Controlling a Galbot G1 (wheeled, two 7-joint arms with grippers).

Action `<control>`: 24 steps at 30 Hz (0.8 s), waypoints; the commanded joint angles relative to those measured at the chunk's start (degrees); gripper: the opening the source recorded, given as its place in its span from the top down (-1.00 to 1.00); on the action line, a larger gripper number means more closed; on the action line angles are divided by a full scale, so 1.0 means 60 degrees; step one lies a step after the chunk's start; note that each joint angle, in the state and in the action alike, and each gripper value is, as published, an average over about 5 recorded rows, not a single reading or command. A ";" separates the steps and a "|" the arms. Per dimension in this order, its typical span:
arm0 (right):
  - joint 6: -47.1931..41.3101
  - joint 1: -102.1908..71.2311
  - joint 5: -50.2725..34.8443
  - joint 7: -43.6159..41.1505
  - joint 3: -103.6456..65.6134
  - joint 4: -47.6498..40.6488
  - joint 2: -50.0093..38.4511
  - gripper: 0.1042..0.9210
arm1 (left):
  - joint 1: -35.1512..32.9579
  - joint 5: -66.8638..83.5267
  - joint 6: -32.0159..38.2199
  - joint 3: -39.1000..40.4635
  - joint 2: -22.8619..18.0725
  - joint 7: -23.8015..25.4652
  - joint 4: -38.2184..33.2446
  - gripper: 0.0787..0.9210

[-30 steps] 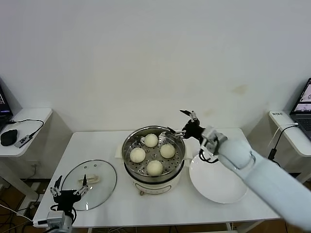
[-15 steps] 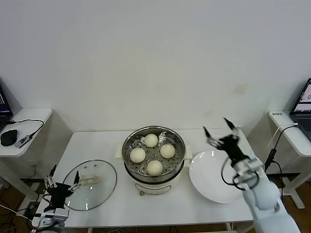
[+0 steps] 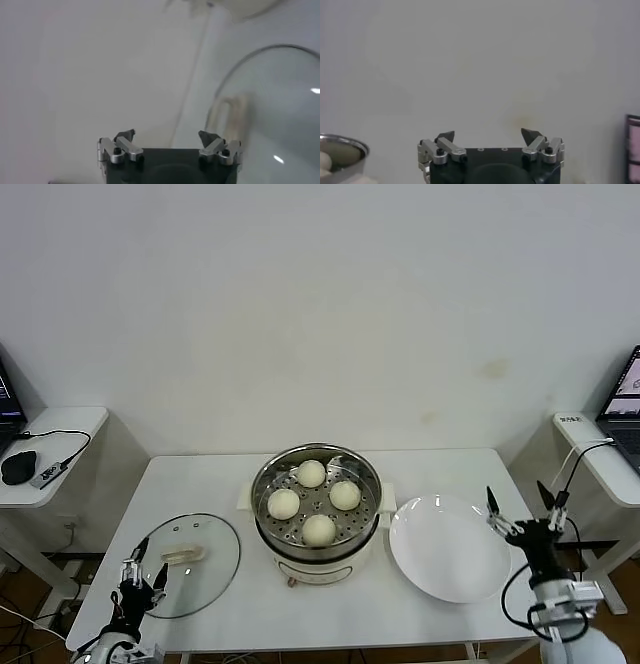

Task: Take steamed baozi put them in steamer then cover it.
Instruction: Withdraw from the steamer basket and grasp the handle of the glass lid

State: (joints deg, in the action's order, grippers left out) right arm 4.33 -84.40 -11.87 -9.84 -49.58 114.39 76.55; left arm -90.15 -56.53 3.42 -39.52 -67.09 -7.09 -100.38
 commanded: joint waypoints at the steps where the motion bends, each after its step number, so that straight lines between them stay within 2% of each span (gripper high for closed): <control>1: 0.0199 -0.0933 0.0245 -0.0063 -0.0729 0.0246 0.0733 -0.76 | 0.0478 -0.2098 0.0197 0.0237 0.0101 0.0211 0.0558 -0.77; 24: 0.0245 -0.1239 0.0699 -0.0145 -0.0434 0.0296 0.1161 -0.76 | 0.2757 -0.1900 -0.0011 0.0884 0.0230 0.0574 0.2108 -0.77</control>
State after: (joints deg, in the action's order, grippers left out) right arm 5.60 -91.04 -8.35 -10.54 -52.12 116.10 82.63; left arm -79.05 -66.74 3.29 -35.03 -65.79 -4.07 -91.70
